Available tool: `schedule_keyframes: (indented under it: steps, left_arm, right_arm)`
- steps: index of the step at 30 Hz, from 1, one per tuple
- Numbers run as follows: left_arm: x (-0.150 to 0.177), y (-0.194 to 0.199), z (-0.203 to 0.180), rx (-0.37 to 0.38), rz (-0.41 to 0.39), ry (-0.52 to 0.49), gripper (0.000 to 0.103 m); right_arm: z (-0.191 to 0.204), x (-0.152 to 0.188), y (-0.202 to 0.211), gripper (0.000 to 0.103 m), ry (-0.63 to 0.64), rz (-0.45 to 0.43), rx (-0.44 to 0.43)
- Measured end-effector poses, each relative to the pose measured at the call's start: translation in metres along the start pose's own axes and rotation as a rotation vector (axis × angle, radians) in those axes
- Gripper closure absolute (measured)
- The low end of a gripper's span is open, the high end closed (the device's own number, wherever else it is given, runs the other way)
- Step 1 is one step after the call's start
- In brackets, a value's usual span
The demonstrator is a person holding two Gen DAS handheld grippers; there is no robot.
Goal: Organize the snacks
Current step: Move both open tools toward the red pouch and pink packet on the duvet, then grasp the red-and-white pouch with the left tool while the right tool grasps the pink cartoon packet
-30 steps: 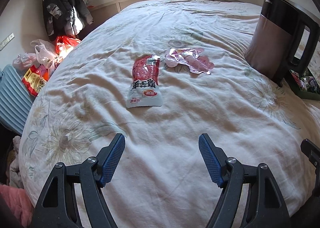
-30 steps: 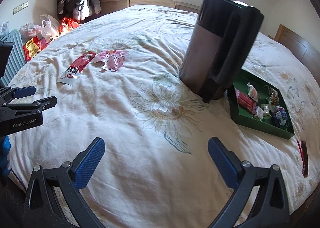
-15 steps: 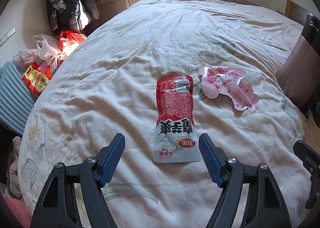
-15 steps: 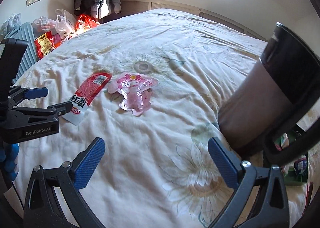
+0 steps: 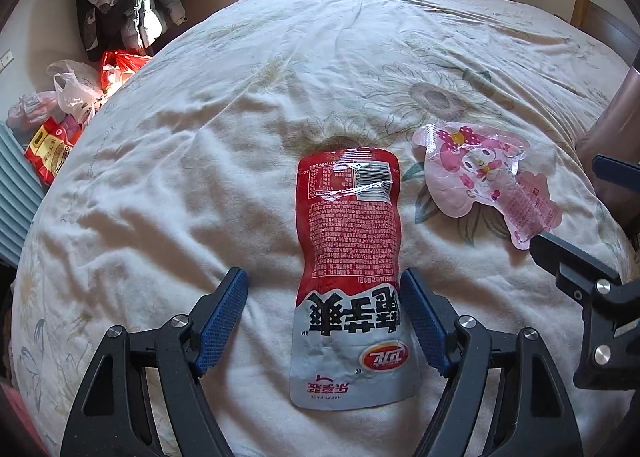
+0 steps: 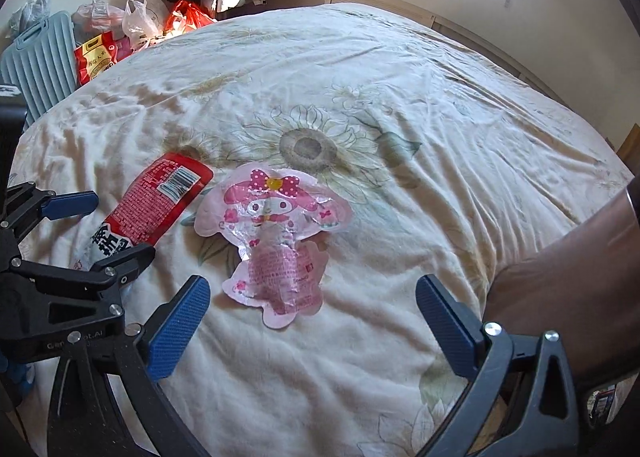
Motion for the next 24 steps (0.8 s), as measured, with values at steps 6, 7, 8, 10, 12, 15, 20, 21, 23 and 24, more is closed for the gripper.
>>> schedule_keyframes:
  steps: [6, 7, 8, 10, 12, 15, 20, 21, 23, 24]
  left_arm:
    - [0.001, -0.011, 0.002, 0.044, 0.011, 0.013, 0.018]
    - [0.001, -0.012, 0.002, 0.052, 0.014, 0.015, 0.017]
    - [0.0, -0.013, 0.002, 0.061, 0.018, 0.014, 0.013]
    - [-0.001, -0.015, 0.001, 0.072, 0.028, 0.004, 0.008]
    - [-0.002, -0.016, -0.001, 0.065, 0.036, -0.002, 0.008]
    - [-0.003, -0.015, -0.003, 0.054, 0.039, -0.003, 0.008]
    - [-0.004, -0.015, -0.006, 0.046, 0.04, -0.002, 0.009]
    - [-0.004, -0.015, -0.006, 0.046, 0.041, 0.0, 0.01]
    - [-0.004, -0.014, -0.007, 0.043, 0.043, 0.001, 0.012]
    - [-0.004, -0.014, -0.007, 0.041, 0.043, 0.0, 0.013]
  right_arm:
    - [0.001, -0.016, -0.023, 0.0, 0.005, 0.036, -0.024]
    - [0.002, -0.018, -0.026, 0.0, 0.005, 0.043, -0.029]
    - [0.002, -0.02, -0.031, 0.0, 0.005, 0.052, -0.033]
    - [0.006, -0.022, -0.038, 0.0, 0.01, 0.071, -0.047]
    - [0.009, -0.023, -0.044, 0.0, 0.015, 0.082, -0.061]
    - [0.011, -0.025, -0.047, 0.0, 0.006, 0.086, -0.076]
    - [0.01, -0.028, -0.053, 0.0, -0.013, 0.106, -0.115]
    - [0.01, -0.028, -0.053, 0.0, -0.014, 0.108, -0.119]
    - [0.011, -0.028, -0.053, 0.0, -0.011, 0.112, -0.115]
    - [0.012, -0.028, -0.052, 0.0, -0.009, 0.115, -0.113]
Point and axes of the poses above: each gripper's, at about its wrist camera, not at the fingertips, and y roughly against the way its jaws point, z to its left, x to its underside, the point moved 6 cm from there along -y, roughly the way its jaws point, and after that the axes turned 14 degrees about z, right-handed, at the moved point
